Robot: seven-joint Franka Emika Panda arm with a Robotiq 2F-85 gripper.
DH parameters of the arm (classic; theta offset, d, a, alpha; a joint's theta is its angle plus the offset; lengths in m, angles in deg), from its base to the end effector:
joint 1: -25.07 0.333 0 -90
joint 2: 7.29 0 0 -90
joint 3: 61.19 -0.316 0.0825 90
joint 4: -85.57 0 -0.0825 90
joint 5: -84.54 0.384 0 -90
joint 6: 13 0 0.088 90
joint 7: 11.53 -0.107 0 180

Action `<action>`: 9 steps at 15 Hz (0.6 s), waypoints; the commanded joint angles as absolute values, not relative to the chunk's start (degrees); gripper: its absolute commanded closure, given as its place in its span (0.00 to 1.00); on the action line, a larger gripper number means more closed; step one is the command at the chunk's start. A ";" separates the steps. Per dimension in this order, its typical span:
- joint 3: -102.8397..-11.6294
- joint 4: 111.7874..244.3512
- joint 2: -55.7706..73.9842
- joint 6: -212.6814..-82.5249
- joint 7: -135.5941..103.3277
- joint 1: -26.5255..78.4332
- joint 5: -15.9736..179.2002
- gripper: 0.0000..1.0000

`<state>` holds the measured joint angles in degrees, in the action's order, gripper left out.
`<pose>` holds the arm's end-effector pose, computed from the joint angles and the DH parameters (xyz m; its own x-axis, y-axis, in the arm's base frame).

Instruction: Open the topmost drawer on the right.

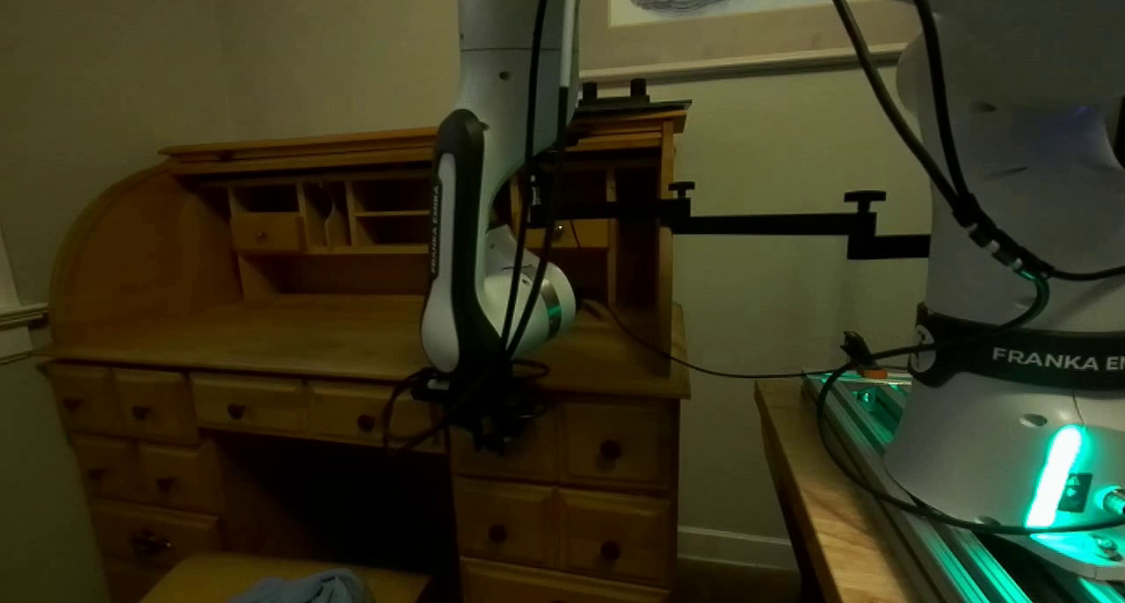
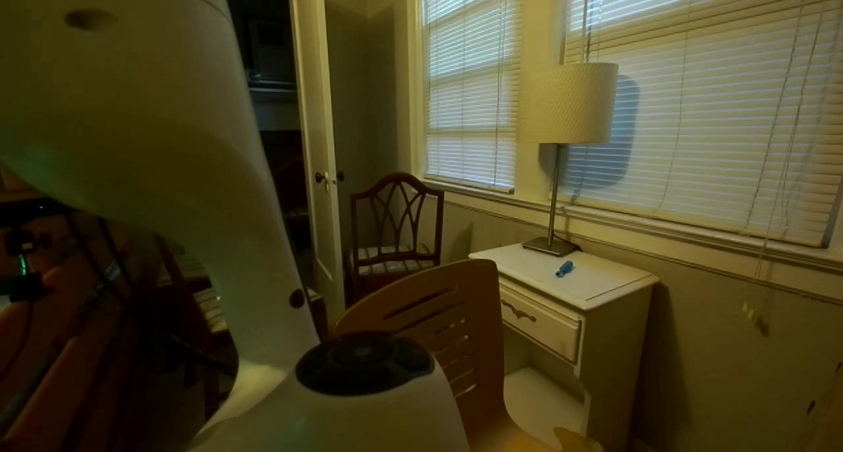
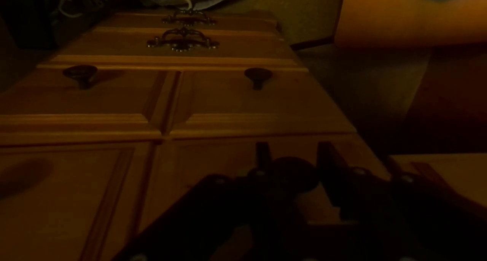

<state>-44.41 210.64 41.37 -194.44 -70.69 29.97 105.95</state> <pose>0.5036 -0.1562 0.0378 0.0537 -0.9675 0.2472 -0.9903 -0.0834 -0.1112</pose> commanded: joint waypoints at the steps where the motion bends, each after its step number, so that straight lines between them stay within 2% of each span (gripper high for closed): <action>1: -44.55 210.34 42.25 -194.80 -70.61 30.25 107.70 0.90; 9: -44.29 211.06 41.77 -194.76 -70.97 31.16 107.91 0.90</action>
<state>-44.41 210.64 41.37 -194.44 -70.69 29.99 105.95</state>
